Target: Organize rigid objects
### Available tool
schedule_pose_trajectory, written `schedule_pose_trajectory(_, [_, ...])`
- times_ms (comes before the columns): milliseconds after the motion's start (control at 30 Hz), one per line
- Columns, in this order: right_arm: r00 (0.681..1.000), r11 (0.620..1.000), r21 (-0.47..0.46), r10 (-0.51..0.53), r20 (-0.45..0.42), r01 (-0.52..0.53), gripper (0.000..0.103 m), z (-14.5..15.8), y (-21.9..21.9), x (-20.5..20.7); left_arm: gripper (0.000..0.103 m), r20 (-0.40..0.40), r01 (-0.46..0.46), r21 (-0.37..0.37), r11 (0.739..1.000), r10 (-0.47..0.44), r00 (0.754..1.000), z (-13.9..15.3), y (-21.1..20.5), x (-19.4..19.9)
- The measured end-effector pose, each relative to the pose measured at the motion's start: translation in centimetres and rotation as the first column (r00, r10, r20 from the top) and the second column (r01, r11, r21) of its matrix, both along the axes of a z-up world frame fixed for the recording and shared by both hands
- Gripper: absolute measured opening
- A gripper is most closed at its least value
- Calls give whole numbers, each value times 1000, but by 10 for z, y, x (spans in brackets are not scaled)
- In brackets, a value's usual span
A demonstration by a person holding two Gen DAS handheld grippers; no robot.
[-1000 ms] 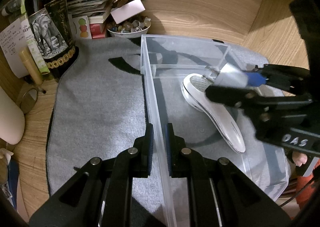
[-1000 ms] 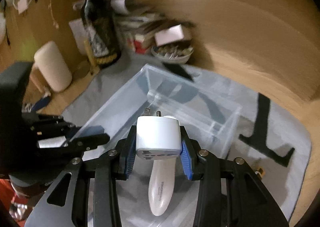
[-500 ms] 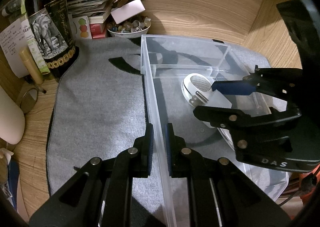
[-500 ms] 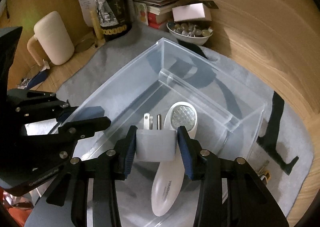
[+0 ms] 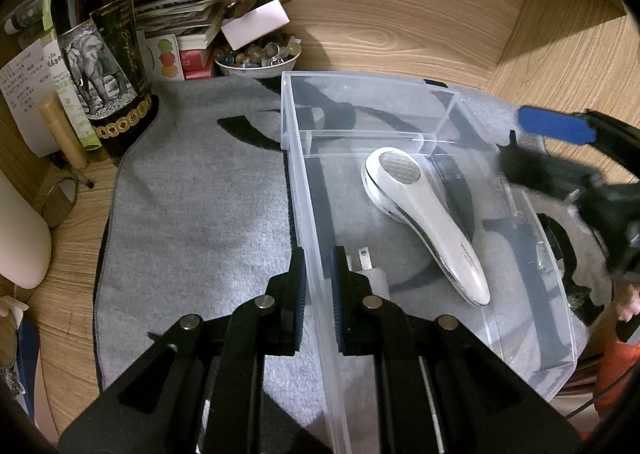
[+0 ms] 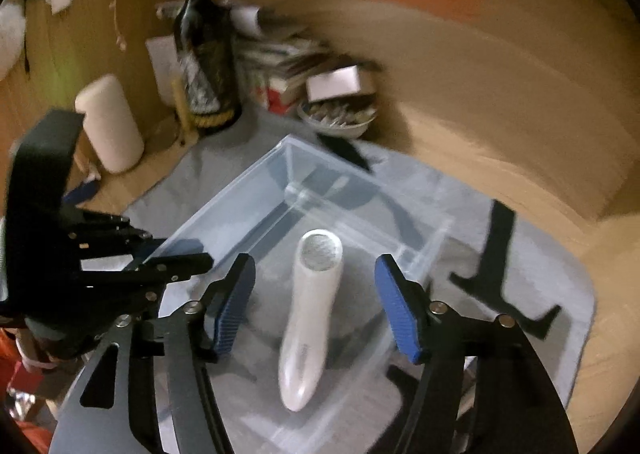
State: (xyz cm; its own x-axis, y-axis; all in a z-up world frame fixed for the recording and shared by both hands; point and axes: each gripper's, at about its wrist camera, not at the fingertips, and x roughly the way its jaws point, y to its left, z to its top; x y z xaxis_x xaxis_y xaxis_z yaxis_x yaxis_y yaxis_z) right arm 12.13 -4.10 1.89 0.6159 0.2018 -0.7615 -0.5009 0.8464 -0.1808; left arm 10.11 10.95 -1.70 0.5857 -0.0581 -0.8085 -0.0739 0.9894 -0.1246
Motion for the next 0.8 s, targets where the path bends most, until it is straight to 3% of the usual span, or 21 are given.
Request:
schedule_pose_trajectory(200, [992,996,22,-86,89,85,67,22,-33,-12,11,0,0,1,1000,0,1000,0,0,0])
schedule_pose_trajectory(367, [978,983,45,-180,105,176,68,27,-70,-14,11,2,-1,7,1000,1,1000,0,-1,-1])
schedule_pose_trajectory(633, [942,943,51,-331,50,328,68,5,-123,-10,11,3,1,12,1000,-1,1000,1,-2,-3])
schedule_pose_trajectory(800, [928,926,49,-374,-10,374,68,-17,-146,-18,11,3,1,13,1000,-1,1000,0,-2,-3])
